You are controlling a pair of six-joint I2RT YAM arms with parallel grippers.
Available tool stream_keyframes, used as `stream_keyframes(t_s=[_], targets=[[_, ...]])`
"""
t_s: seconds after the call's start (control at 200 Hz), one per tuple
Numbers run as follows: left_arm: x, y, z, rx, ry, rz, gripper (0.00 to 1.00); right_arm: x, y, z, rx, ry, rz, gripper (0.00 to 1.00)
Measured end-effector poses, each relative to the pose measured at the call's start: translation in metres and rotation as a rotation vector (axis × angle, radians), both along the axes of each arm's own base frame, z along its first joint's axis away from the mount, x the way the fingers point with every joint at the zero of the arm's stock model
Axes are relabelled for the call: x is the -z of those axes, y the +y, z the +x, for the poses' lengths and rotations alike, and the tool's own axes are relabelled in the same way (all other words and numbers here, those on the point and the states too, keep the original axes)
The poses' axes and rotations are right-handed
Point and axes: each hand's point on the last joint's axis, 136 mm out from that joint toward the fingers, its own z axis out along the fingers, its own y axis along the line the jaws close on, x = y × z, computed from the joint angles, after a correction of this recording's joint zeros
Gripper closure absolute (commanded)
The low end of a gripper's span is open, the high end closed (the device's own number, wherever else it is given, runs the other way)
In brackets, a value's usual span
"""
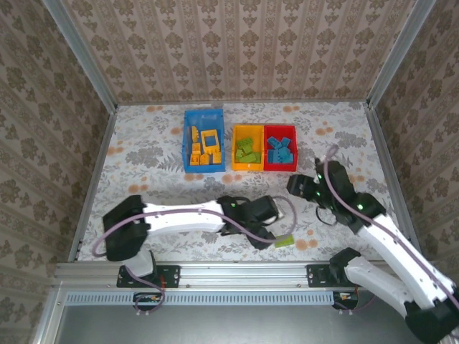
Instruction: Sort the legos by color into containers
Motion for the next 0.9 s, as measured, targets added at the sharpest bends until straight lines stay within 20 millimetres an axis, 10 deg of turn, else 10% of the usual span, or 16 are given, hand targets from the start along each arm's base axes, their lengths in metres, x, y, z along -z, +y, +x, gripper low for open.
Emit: stream_keyframes(t_s=[0.52,0.9], targets=[[0.047,-0.049,-0.005,0.259,-0.057,0.141,0.22,0.014,-0.048,-0.076,0.156,0.130,0.052,0.24],[0.064,-0.068,-0.007,0.291,-0.027,0.161,0.55,0.018,-0.058,-0.081,0.190,0.151,0.013,0.25]])
